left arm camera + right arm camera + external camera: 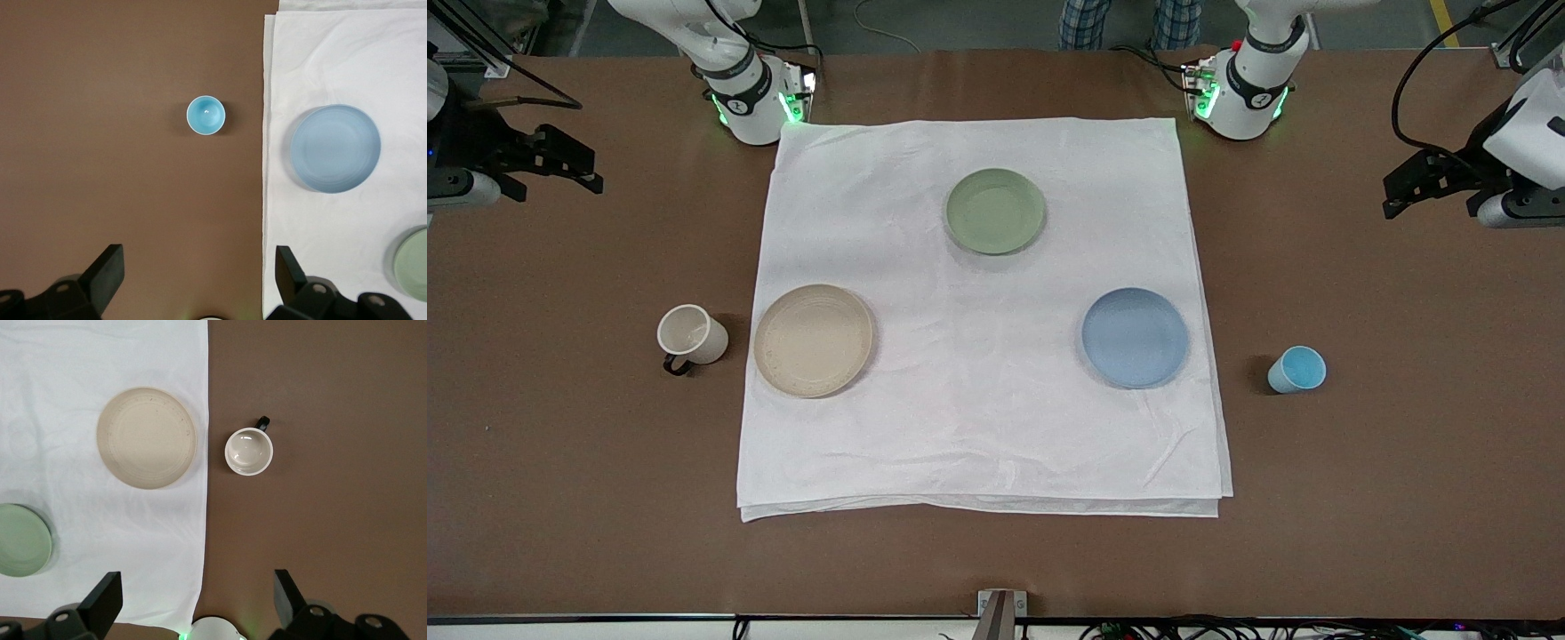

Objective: Place blue cup in blue plate and white mug in gray plate
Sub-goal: 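Reach the right gripper to the white mug while the left gripper reaches the blue cup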

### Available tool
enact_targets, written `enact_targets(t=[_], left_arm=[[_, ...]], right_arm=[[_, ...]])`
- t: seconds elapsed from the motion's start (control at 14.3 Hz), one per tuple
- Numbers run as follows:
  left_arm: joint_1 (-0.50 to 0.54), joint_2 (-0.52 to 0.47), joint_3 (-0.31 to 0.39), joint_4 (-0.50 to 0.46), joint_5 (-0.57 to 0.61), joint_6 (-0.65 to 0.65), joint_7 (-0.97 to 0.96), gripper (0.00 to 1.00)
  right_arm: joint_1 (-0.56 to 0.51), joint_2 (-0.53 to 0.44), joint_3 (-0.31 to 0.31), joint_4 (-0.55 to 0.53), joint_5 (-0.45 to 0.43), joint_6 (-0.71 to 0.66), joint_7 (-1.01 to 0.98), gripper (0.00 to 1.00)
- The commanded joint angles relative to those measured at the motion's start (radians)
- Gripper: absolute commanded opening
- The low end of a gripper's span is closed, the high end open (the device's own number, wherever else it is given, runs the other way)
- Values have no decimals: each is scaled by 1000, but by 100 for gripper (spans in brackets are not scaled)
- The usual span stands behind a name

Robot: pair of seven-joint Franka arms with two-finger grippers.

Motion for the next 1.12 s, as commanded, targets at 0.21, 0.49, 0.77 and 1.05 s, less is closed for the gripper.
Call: enact_targets(t=[0.21, 0.49, 0.77, 1.05], left_arm=[[5, 36, 1, 33, -8, -15, 14, 100], [44, 141, 7, 6, 0, 63, 18, 100], [82, 216, 8, -124, 6, 293, -6, 100], [102, 276, 7, -322, 4, 641, -9, 100]], right_arm=[[12, -19, -13, 8, 11, -2, 8, 100], [1, 141, -21, 38, -20, 117, 12, 100], [2, 370, -80, 35, -25, 375, -3, 100], [-10, 485, -91, -92, -2, 572, 205, 100]])
